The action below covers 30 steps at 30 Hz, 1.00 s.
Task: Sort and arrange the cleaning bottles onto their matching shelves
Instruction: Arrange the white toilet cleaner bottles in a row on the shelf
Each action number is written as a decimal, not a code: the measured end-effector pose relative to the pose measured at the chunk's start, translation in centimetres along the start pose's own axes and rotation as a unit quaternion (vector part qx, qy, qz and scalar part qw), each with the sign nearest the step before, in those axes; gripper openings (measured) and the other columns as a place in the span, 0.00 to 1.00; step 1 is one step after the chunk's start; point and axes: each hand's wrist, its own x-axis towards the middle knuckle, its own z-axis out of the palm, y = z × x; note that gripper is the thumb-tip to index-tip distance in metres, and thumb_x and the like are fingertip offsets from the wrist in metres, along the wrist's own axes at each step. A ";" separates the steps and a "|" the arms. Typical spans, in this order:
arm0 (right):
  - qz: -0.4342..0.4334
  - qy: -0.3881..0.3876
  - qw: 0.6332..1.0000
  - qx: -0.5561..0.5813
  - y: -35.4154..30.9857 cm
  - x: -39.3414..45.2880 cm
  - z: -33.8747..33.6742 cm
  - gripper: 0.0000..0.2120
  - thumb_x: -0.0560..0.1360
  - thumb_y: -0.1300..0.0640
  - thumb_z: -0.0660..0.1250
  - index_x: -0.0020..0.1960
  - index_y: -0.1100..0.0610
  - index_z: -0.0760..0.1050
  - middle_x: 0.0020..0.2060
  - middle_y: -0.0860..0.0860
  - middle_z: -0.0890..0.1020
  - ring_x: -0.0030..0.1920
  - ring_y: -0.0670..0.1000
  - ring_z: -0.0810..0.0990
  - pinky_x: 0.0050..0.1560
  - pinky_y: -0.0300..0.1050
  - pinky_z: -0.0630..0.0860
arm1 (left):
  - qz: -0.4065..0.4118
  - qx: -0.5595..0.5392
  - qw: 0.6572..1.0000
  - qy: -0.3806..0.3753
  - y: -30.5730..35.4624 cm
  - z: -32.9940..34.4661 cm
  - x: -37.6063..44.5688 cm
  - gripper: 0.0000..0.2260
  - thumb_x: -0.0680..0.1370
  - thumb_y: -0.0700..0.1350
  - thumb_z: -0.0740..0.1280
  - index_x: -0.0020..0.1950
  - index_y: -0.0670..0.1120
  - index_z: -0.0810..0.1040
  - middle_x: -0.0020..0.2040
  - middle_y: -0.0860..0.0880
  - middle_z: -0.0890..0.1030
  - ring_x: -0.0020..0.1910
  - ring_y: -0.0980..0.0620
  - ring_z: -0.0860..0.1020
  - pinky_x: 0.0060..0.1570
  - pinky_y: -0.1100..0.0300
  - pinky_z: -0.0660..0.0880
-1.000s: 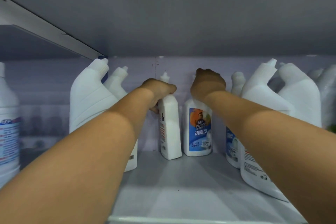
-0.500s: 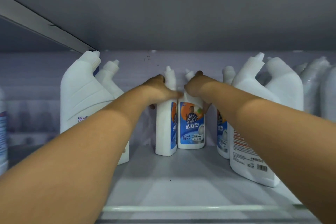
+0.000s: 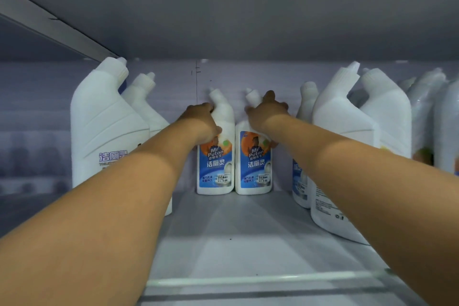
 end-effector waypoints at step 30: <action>0.075 -0.023 0.994 0.076 1.6 -0.8 1.9 0.45 0.70 0.50 0.80 0.73 0.56 0.53 0.66 0.61 0.69 0.59 0.61 0.78 0.56 0.62 0.82 | -0.102 -0.223 0.968 -0.047 -0.4 0.3 0.7 0.16 0.86 0.44 0.59 0.74 0.48 0.70 0.61 0.37 0.79 0.55 0.33 0.82 0.49 0.32 0.81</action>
